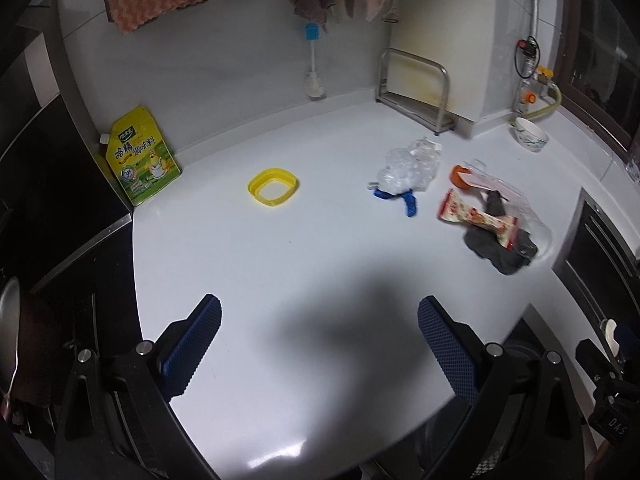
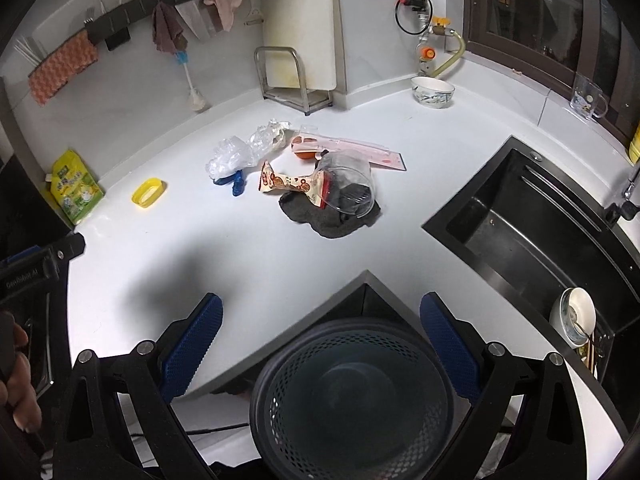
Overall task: Collect trash
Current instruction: 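Reach the left tool to the yellow lid and grasp it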
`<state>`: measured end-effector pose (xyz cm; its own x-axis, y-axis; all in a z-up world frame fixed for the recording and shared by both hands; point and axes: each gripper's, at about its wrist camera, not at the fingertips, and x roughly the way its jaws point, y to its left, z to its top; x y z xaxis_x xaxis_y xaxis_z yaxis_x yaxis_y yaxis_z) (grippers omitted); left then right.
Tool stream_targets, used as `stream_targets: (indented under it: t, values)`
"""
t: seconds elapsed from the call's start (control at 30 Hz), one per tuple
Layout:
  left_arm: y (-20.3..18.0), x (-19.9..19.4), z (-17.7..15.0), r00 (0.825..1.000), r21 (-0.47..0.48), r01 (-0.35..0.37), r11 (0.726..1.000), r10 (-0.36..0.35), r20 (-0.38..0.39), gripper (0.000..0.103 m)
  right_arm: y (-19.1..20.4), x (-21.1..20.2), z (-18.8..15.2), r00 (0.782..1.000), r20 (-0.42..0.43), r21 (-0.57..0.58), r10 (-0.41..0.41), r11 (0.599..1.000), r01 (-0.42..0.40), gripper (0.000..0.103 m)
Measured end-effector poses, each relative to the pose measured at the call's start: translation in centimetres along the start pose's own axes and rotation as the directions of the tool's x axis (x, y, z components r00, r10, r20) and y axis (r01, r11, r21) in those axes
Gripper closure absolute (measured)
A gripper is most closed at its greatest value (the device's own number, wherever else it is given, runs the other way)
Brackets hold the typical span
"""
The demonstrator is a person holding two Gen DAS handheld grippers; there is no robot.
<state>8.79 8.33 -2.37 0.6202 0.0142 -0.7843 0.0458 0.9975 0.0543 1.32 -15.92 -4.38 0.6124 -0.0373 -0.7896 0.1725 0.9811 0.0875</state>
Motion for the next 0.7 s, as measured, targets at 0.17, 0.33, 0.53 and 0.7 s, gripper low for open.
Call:
stream_targets:
  t: [0.17, 0.33, 0.53, 0.7]
  values:
    - [2.1, 4.1, 1.9, 1.0, 0.023, 0.002, 1.0, -0.002, 0.002, 0.006, 0.7, 2.8, 1.3, 0.999, -0.012, 0.019, -0.035, 0.999, 0.036, 0.008]
    - [3.8, 8.0, 3.7, 0.999, 0.045, 0.02, 0.999, -0.021, 0.026, 0.006, 0.9, 5.2, 2.8, 0.998, -0.011, 0.063, -0.069, 0.996, 0.07, 0.008]
    - [5.4, 13.3, 5.8, 1.0, 0.05, 0.022, 0.999, -0.023, 0.02, 0.006, 1.5, 7.4, 4.5, 0.995, -0.015, 0.075, -0.098, 0.992, 0.099, 0.008]
    - [6.5, 17.5, 7.3, 1.0, 0.052, 0.006, 0.999, -0.006, 0.009, 0.006, 1.8, 8.6, 5.7, 0.994, -0.019, 0.105, -0.103, 0.989, 0.105, 0.008]
